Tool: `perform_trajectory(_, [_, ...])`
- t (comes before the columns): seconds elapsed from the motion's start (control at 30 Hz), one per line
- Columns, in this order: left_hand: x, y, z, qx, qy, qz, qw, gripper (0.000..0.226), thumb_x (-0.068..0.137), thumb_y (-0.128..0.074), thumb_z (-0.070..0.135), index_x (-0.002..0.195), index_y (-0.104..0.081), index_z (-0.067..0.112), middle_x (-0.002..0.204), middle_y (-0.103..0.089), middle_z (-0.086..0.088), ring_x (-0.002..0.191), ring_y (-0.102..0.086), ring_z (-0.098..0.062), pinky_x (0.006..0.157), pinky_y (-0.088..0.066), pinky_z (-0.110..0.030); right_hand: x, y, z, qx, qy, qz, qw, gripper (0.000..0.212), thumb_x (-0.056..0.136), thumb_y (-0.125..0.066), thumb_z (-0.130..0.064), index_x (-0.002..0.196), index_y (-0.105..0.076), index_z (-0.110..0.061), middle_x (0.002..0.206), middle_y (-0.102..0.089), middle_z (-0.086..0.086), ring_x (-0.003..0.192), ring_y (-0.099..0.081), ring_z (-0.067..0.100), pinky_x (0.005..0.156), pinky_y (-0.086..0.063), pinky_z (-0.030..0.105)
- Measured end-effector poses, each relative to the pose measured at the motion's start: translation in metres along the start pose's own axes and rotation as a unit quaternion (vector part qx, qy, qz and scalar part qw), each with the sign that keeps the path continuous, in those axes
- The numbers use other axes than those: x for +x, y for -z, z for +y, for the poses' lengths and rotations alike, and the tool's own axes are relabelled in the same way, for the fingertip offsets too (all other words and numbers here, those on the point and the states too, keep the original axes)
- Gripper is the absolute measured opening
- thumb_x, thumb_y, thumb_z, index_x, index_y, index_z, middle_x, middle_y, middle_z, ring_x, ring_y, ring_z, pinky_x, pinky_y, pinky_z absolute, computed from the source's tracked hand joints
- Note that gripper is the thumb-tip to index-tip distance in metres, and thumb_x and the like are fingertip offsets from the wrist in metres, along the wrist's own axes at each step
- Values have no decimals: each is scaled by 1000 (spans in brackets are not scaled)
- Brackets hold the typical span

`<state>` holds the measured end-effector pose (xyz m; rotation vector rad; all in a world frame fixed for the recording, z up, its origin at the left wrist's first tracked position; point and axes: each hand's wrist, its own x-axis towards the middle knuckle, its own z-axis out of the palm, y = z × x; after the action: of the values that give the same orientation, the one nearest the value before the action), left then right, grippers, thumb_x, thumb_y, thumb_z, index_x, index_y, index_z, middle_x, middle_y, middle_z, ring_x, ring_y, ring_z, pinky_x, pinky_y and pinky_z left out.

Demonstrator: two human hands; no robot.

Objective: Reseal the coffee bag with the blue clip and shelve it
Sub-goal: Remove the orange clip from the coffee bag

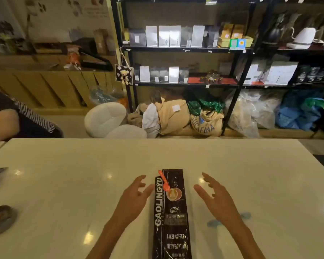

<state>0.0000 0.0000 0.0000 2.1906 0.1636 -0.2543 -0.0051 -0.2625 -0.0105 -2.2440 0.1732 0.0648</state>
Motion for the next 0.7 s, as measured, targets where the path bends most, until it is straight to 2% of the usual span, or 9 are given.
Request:
perform_trajectory(0.07, [-3, -21, -9, -86, 46, -60, 993, 40, 92, -58, 44, 130, -50, 33, 123, -63, -4, 95, -69, -16, 86, -59, -43, -8, -25, 6, 73, -54, -41, 995, 57, 75, -55, -67, 124, -56, -36, 125, -64, -8, 108, -62, 10, 86, -51, 25])
perform_trajectory(0.13, [-12, -40, -14, -117, 70, -104, 985, 31, 94, -59, 35, 124, -52, 32, 120, -64, -6, 97, -70, -19, 88, -59, -46, -18, -50, 10, 102, -75, -85, 988, 39, 86, -64, -45, 119, -61, -25, 115, -68, -6, 101, -66, 11, 74, -50, 16])
perform_trajectory(0.2, [-13, -52, -16, -182, 84, -96, 975, 26, 95, -60, 25, 118, -51, 27, 115, -65, -7, 97, -70, -21, 85, -60, -42, -21, -65, 10, 145, -92, -61, 983, 28, 88, -68, -25, 114, -60, -19, 110, -68, -4, 99, -67, 14, 70, -48, 13])
perform_trajectory(0.27, [-11, -55, -16, -274, 128, -50, 952, 29, 93, -63, 14, 115, -45, 21, 111, -64, -11, 97, -69, -26, 74, -61, -37, -20, -69, 11, 186, -111, -26, 976, 24, 87, -70, -14, 108, -60, -19, 106, -68, -5, 98, -67, 14, 69, -48, 15])
perform_trajectory(0.37, [-11, -58, -21, -301, 131, -22, 944, 38, 91, -65, 9, 119, -43, 23, 114, -62, -13, 102, -66, -27, 72, -57, -35, -23, -71, 13, 245, -133, -30, 960, 23, 85, -71, -13, 106, -62, -16, 105, -71, -3, 95, -67, 10, 71, -50, 18])
perform_trajectory(0.47, [-11, -56, -21, -303, 97, -58, 946, 33, 91, -64, 6, 116, -55, 26, 118, -65, -13, 106, -66, -28, 79, -59, -36, -24, -68, 10, 283, -126, -38, 950, 22, 85, -72, -14, 106, -65, -15, 104, -74, -1, 91, -71, 9, 70, -53, 19])
perform_trajectory(0.53, [-12, -52, -14, -328, 68, -95, 937, 28, 91, -65, 9, 115, -60, 24, 117, -69, -9, 106, -69, -26, 77, -59, -32, -24, -65, 5, 295, -102, -34, 949, 20, 85, -71, -13, 103, -65, -17, 100, -76, -2, 89, -73, 8, 71, -56, 21])
perform_trajectory(0.6, [-11, -47, -5, -333, 41, -116, 935, 26, 91, -67, 16, 115, -60, 22, 112, -73, -5, 103, -71, -22, 75, -59, -29, -23, -63, 2, 304, -78, -33, 949, 18, 86, -69, -11, 103, -65, -16, 97, -77, -1, 91, -73, 11, 75, -57, 26])
perform_trajectory(0.7, [-1, -40, 4, -319, 11, -89, 943, 19, 91, -66, 12, 110, -61, 16, 106, -76, -7, 99, -73, -25, 73, -59, -29, -19, -55, -3, 335, -57, -19, 940, 15, 88, -66, -5, 101, -62, -9, 95, -78, 4, 90, -74, 18, 70, -59, 26])
